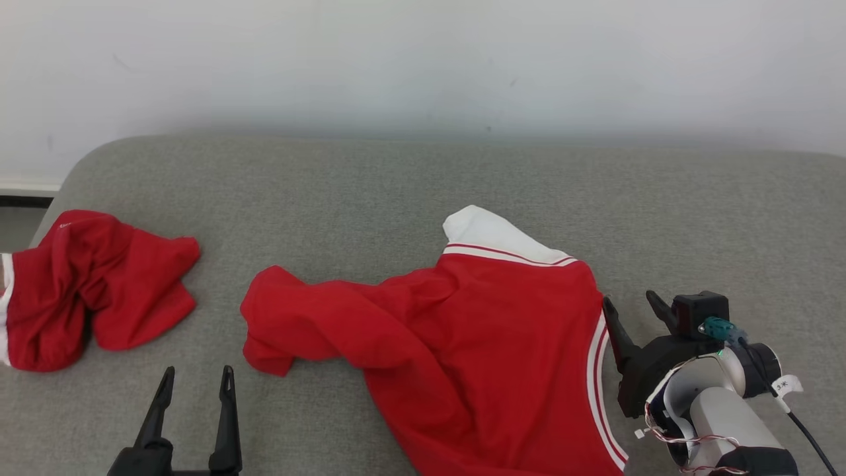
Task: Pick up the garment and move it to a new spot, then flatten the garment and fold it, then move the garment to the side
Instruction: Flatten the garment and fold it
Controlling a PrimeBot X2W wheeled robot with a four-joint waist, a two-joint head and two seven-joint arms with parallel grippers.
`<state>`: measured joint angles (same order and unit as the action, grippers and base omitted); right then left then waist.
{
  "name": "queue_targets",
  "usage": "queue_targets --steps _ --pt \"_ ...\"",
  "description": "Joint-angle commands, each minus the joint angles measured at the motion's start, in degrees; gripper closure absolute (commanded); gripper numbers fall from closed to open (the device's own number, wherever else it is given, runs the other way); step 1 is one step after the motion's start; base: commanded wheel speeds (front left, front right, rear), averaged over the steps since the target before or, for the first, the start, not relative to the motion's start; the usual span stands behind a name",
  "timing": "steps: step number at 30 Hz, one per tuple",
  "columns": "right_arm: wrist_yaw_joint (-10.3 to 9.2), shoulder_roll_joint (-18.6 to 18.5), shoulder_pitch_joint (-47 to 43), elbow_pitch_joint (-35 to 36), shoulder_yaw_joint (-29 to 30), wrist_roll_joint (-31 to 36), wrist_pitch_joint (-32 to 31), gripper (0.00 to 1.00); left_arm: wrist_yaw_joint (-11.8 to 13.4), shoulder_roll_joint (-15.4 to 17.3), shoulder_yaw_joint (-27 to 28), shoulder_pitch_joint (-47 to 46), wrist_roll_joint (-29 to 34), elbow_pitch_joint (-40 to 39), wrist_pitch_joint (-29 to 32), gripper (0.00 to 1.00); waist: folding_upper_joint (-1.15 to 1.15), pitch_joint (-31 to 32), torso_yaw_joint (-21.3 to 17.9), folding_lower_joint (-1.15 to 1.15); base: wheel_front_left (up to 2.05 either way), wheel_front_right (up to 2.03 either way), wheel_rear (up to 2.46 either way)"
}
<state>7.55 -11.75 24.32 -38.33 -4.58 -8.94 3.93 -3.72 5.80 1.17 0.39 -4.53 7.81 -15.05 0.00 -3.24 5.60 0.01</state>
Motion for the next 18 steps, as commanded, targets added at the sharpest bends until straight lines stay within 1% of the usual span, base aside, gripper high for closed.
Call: queue_targets --steps 1,5,10,11,12,15,18 --pt "-0.13 -0.34 1.69 -3.6 -0.41 -0.35 -0.24 0.0 -0.36 -0.38 -0.08 -0.75 0.71 0.38 -0.19 0.0 0.0 -0.78 1.27 -0.01 0.0 0.0 0.0" --pt "-0.13 -0.56 5.18 -12.35 -0.79 -1.14 0.45 0.0 -0.69 -0.98 -0.22 -1.38 0.65 0.71 -0.19 0.0 0.0 -1.31 2.42 -0.01 0.0 0.0 0.0" --pt "-0.13 -0.04 8.09 -19.08 -2.83 -2.58 0.56 0.0 -1.07 -1.51 -0.59 -1.83 0.86 0.73 -0.19 0.0 0.0 -2.17 3.0 -0.01 0.0 0.0 0.0" --pt "-0.13 -0.04 8.09 -19.08 -2.83 -2.58 0.56 0.0 -1.07 -1.51 -0.59 -1.83 0.86 0.73 -0.19 0.0 0.0 -2.17 3.0 -0.01 0.0 0.0 0.0" --pt "-0.13 0.2 8.71 -20.11 -3.23 -3.26 0.81 0.09 -1.07 -1.6 -0.68 -1.8 0.89 0.67 -0.19 0.0 0.0 -2.37 3.06 -0.01 0.0 0.0 0.0" --pt "-0.13 0.45 10.42 -22.6 -4.73 -4.72 1.15 1.0 -1.21 -1.75 -0.79 -2.51 0.77 0.8 -0.19 0.0 0.0 -3.08 3.25 -0.01 0.0 0.0 0.0" --pt "-0.13 -0.76 12.81 -23.69 -5.72 -5.86 3.4 1.0 -1.62 -1.82 -0.63 -3.22 0.7 1.37 -0.19 0.0 0.0 -3.58 3.38 -0.01 0.0 0.0 0.0"
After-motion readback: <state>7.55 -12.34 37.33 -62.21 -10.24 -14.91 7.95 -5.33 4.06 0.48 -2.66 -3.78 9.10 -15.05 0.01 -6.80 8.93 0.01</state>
